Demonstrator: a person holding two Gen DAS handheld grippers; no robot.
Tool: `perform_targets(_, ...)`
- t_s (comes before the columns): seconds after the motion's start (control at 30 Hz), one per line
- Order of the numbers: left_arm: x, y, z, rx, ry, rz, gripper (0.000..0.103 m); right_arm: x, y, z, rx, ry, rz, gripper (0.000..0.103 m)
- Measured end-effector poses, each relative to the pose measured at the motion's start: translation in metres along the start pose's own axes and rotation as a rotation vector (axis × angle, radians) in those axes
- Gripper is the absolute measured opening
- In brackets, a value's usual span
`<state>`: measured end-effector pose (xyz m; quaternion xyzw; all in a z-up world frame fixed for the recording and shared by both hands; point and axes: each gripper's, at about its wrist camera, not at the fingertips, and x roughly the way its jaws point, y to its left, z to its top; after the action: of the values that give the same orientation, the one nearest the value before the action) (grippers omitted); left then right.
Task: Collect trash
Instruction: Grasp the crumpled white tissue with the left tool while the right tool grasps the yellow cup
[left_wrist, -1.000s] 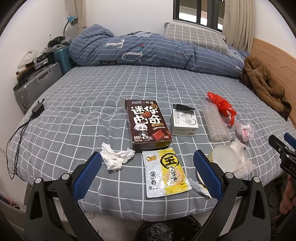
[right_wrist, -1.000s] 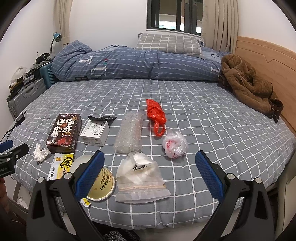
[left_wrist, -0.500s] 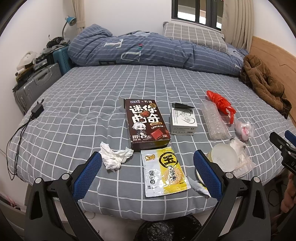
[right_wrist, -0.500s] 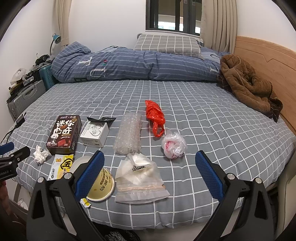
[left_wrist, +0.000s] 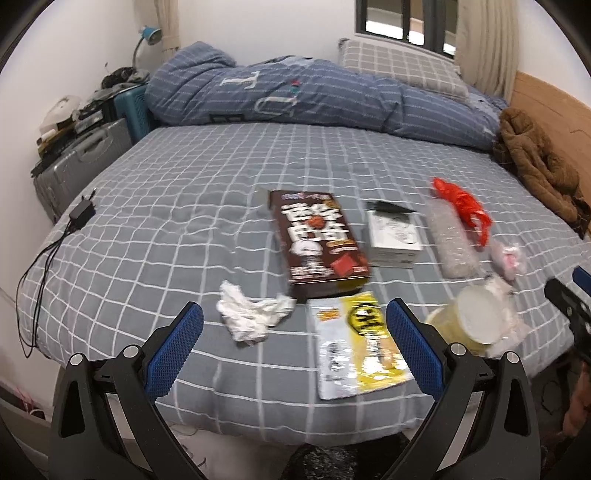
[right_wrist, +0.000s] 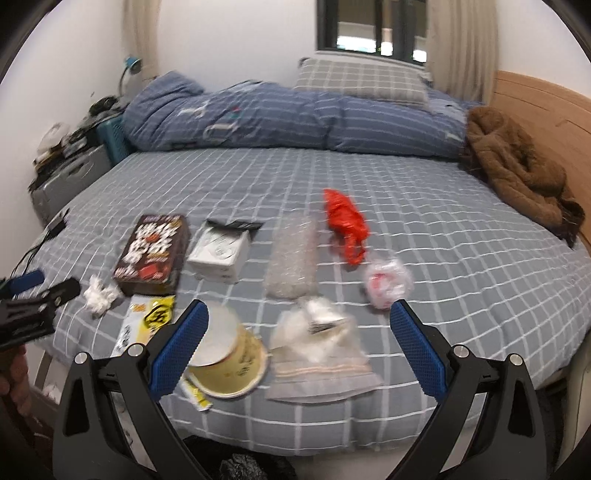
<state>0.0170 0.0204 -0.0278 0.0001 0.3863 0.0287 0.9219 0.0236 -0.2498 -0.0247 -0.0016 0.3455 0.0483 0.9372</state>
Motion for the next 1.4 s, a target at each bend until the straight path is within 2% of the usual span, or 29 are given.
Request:
perform_targets(0.23, 0.028, 0.031, -0.005, -0.009, 0.042, 0.04, 0.097, 0.025, 0.04, -0.013, -0.072, 0.059, 0.026, 0.095)
perform_targets(0.47, 0.06, 0.048, -0.014, -0.005, 0.102, 0.05, 0.097, 0.045, 0.052, -0.023, -0.094, 0.104, 0.023, 0.095)
perform_targets(0.7, 0.081, 0.051, -0.017, -0.009, 0.131, 0.056, 0.096, 0.054, 0.057, -0.025, -0.089, 0.121, 0.045, 0.095)
perform_targets(1.0, 0.099, 0.037, -0.017, 0.043, 0.151, 0.047, 0.085, 0.057, 0.069, -0.03, -0.118, 0.138, 0.042, 0.095)
perform_targets(1.1, 0.102, 0.034, -0.019, 0.052, 0.159, 0.041, 0.077, 0.059, 0.07, -0.03, -0.116, 0.141, 0.044, 0.093)
perform_targets(1.27, 0.103, 0.031, -0.019, 0.064, 0.163, 0.028, 0.052, 0.06, 0.07, -0.03, -0.118, 0.15, 0.057, 0.083)
perform_targets(1.4, 0.102, 0.03, -0.019, 0.07, 0.163, 0.021, 0.039, 0.062, 0.071, -0.031, -0.121, 0.16, 0.062, 0.075)
